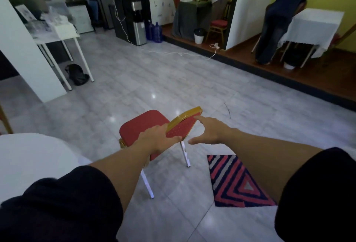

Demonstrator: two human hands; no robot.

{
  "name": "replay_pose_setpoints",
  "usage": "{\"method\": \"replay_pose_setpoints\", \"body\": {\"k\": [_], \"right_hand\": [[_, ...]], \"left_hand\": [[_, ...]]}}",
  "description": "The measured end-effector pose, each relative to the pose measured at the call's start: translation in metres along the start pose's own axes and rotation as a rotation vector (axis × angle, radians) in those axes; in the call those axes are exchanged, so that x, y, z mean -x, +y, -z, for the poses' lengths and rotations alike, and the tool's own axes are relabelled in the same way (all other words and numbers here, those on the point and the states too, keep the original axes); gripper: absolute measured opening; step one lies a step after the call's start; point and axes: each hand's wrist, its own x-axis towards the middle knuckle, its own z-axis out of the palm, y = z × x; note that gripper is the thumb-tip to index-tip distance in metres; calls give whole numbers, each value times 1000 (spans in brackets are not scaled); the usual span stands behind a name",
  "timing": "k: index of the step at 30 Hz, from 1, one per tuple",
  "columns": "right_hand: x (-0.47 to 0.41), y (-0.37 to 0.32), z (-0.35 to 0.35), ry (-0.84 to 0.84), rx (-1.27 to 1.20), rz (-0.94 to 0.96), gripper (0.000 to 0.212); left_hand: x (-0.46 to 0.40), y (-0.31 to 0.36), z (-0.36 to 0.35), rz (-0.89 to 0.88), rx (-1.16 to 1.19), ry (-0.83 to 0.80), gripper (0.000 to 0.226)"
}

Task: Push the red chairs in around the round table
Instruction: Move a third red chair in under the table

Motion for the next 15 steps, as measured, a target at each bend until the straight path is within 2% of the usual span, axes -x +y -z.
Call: {"method": "replay_pose_setpoints", "body": {"k": [6, 10, 15], "right_hand": [[-67, 32, 19, -64, 36, 127, 94], [-116, 49, 27, -114, 151, 180, 119], [-178, 66, 24, -195, 268, 291, 122]], "left_hand": [[-52, 9, -14, 126, 46, -9, 106], [-76, 20, -13, 191, 46, -21, 107], [-107, 22, -25, 306, 117, -37, 109]]}}
